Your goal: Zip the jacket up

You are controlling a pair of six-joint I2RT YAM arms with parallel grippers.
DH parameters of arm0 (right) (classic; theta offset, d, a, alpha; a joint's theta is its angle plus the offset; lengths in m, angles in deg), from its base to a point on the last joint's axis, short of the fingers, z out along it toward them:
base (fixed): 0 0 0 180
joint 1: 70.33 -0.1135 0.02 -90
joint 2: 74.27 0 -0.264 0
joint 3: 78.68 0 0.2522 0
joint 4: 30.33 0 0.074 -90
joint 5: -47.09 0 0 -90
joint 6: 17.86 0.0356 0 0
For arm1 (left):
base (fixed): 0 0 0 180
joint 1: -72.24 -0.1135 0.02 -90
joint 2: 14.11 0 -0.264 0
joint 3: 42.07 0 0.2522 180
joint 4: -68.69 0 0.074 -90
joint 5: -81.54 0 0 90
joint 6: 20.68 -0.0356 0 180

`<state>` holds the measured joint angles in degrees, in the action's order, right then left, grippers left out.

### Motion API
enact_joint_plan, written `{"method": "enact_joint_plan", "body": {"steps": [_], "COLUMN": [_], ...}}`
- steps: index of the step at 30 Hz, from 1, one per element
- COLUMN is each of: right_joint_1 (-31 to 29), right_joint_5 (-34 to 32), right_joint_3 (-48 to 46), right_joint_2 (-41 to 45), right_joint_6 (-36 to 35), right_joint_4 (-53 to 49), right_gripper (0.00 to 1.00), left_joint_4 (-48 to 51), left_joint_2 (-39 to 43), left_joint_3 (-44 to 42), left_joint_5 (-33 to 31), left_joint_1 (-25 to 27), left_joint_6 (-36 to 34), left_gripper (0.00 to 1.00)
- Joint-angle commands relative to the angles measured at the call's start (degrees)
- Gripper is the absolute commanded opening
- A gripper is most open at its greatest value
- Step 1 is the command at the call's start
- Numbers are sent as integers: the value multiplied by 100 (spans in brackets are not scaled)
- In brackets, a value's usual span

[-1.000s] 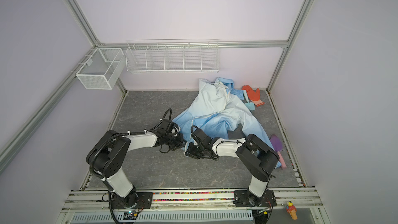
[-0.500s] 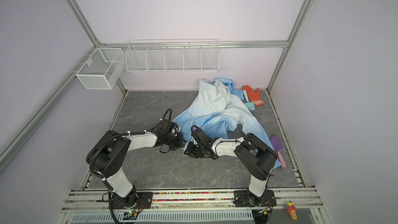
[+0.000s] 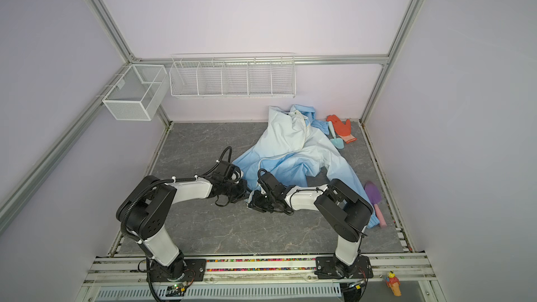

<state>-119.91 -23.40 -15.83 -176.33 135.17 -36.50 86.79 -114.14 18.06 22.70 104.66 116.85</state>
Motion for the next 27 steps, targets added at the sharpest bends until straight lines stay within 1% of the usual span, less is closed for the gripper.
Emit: {"method": "enact_joint_plan", "body": {"steps": [1,5,9,12,13,16,18,21,24,27], "right_joint_1": [45,77,99,124,124,133,142,184,276,337], "right_joint_5": [89,102,139,180,193,251,279,273,101,-370], "right_joint_3": [93,93,93,93,218,286,295,248,203,331], "right_joint_2": [-33,-50,-85,-138,-154,-209,-218,-65,333,870], "right_joint_6": [127,122,114,122,120,114,120,75,-178,-681], "right_joint_4": [220,183,198,258,275,351,418,390,-22,-993], "right_gripper": [16,17,20,20,20,14,7,7,7,7], "left_joint_4": [313,308,313,321,322,354,387,441,583,858], "left_joint_2": [-62,-60,-78,-78,-80,-83,-74,5,207,487], "left_joint_3": [-124,-104,-84,-75,-67,-50,-32,-2,95,287], "left_joint_5": [-4,-5,-5,-9,-5,-7,-18,-26,-69,-123], "left_joint_1": [52,53,53,55,54,54,46,36,-45,-240], "left_joint_6": [-75,-70,-60,-65,-71,-90,-96,-102,-138,-225], "left_gripper": [0,0,0,0,0,0,0,0,0,0]}}
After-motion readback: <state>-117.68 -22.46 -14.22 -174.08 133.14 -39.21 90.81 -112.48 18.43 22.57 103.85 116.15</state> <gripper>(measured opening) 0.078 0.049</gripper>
